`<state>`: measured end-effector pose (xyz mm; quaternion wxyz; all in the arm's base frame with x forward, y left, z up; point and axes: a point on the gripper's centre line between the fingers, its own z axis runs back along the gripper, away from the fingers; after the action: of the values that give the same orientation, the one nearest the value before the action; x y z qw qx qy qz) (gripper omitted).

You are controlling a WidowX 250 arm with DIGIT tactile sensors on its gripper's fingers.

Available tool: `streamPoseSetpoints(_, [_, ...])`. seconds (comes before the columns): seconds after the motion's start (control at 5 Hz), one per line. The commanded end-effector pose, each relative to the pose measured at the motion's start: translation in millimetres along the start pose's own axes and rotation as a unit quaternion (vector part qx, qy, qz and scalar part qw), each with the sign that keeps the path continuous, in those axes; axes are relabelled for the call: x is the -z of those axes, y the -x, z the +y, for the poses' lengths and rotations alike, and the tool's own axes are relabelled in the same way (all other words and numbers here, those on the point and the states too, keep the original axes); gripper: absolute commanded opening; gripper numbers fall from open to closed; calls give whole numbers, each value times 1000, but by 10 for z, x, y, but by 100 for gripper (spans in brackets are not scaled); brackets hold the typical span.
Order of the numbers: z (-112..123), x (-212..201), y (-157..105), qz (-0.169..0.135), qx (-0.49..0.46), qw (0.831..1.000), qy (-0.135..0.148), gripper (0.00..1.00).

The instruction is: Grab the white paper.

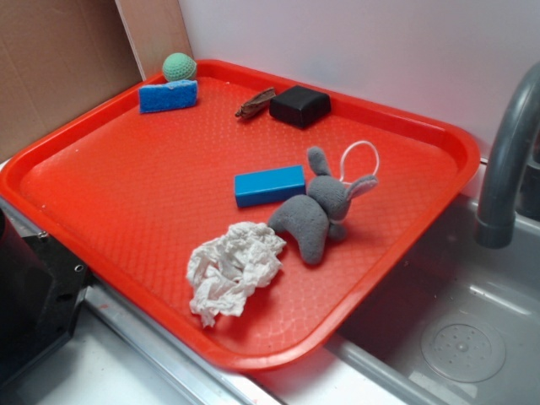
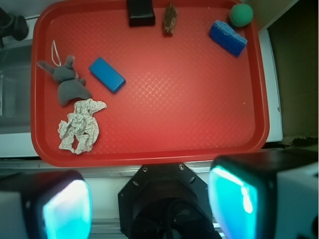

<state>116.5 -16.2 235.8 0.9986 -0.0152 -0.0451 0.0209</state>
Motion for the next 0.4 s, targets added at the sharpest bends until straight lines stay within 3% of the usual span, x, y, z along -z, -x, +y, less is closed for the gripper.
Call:
streamPoseSetpoints(0.0, [0,0,0,0,0,1000,0,100])
streamPoseSetpoints(0.2, [-486,519,-13,29,39,999,-8,100])
